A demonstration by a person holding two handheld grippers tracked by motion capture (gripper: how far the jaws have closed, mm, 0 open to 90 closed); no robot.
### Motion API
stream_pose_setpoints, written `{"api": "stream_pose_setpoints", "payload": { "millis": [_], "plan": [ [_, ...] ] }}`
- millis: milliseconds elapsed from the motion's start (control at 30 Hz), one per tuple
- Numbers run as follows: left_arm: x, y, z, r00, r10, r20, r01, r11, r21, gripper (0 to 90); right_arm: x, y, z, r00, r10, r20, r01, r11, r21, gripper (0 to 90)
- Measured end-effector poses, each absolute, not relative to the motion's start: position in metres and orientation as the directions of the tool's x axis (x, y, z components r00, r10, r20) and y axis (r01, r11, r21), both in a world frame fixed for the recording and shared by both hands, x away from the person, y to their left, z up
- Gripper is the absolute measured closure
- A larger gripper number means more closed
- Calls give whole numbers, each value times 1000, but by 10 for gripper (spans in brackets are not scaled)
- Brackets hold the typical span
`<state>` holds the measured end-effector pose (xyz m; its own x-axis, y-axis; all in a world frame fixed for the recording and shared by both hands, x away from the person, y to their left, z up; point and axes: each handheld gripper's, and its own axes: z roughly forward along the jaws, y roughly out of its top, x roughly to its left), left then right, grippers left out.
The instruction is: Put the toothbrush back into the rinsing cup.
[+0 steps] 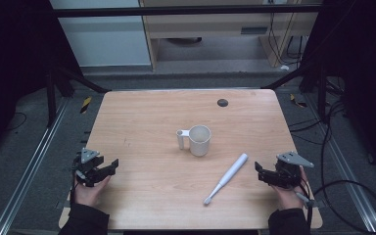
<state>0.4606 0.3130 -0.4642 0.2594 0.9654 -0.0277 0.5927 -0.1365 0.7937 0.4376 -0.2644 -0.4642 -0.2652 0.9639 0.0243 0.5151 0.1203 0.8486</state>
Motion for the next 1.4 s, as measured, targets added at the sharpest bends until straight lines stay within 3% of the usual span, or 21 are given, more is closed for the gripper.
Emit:
{"api": "stream_pose_setpoints", "payload": {
  "millis": [200, 367, 700, 767, 833, 867, 933, 1033, 1267, 1400],
  "plan": [
    [460, 314, -464, 260, 965, -40, 597, -128, 792, 387, 436, -261, -457, -294, 955, 41, 495, 115, 861, 151],
    [460, 312, -464, 267, 963, -37, 597, -135, 791, 390, 437, -255, -454, -318, 946, 54, 504, 121, 855, 227],
    [461, 308, -465, 278, 960, -30, 602, -150, 784, 395, 452, -238, -451, -393, 915, 89, 547, 155, 823, 453],
    [461, 308, -465, 279, 960, -31, 603, -150, 783, 396, 459, -232, -451, -416, 905, 91, 560, 176, 810, 556],
    [461, 308, -466, 280, 960, -31, 604, -151, 783, 396, 461, -229, -451, -419, 903, 91, 567, 182, 803, 568],
    [461, 308, -466, 282, 959, -30, 605, -153, 781, 398, 465, -225, -452, -429, 899, 87, 574, 197, 795, 626],
    [461, 308, -466, 282, 959, -29, 606, -155, 780, 400, 467, -224, -453, -429, 899, 87, 578, 199, 791, 646],
    [461, 307, -466, 284, 958, -29, 606, -156, 780, 401, 475, -220, -454, -431, 899, 79, 581, 209, 787, 749],
    [461, 306, -466, 286, 958, -29, 605, -157, 780, 403, 487, -216, -459, -421, 903, 79, 589, 207, 781, 879],
    [461, 306, -466, 289, 957, -25, 607, -163, 778, 404, 493, -214, -463, -423, 902, 79, 600, 214, 771, 899]
  ]
}}
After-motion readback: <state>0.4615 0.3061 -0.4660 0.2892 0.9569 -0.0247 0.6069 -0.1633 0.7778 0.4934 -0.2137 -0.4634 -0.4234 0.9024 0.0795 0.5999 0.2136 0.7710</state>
